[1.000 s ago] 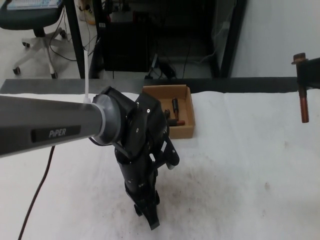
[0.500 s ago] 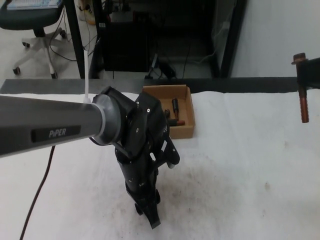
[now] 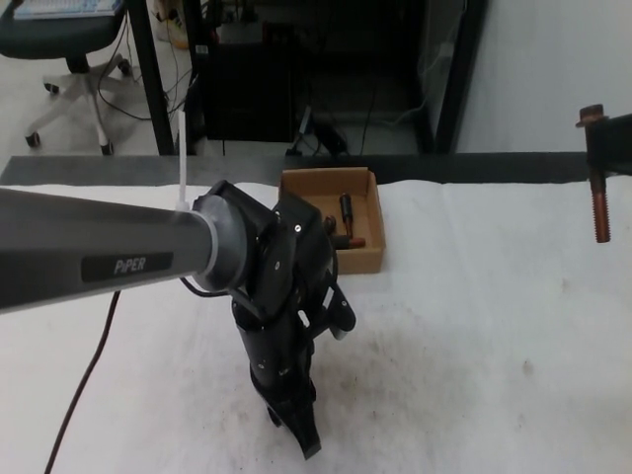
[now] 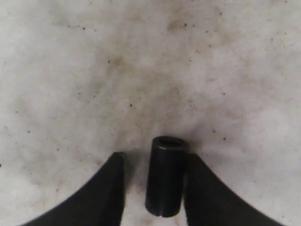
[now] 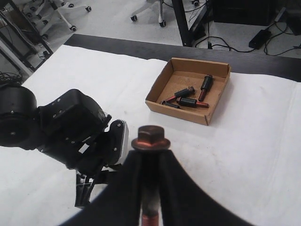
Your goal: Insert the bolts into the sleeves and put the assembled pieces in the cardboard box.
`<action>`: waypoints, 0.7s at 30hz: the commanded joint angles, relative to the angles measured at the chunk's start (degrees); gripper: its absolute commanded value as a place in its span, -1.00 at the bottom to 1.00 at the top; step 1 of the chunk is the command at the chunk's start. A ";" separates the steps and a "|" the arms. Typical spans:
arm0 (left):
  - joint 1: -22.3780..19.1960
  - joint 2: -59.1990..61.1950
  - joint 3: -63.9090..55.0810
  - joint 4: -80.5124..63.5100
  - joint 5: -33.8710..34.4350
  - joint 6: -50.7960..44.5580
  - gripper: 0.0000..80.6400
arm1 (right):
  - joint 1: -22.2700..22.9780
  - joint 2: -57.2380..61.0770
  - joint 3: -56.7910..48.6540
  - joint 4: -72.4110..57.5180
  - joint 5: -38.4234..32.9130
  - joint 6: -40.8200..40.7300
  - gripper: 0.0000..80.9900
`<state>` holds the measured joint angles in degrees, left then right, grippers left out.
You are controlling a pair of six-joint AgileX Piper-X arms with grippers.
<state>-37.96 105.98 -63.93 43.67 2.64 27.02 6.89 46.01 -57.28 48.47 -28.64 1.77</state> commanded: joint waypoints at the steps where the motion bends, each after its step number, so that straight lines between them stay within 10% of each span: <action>1: -0.06 1.02 -0.07 1.08 -0.85 -0.46 -0.86 | -0.14 -0.50 -0.16 -0.82 -0.91 0.23 -0.98; 11: -0.06 -7.24 -1.96 3.14 0.00 -8.79 -0.99 | -0.14 -0.50 -0.19 -2.95 0.19 1.95 -0.98; 21: 0.50 -33.67 5.50 -27.28 15.00 -27.70 -0.99 | -0.14 -0.17 6.88 -37.21 -2.40 19.35 -0.98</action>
<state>-37.51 71.62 -59.21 19.59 16.17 1.15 6.89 46.01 -55.20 29.28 -27.80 10.81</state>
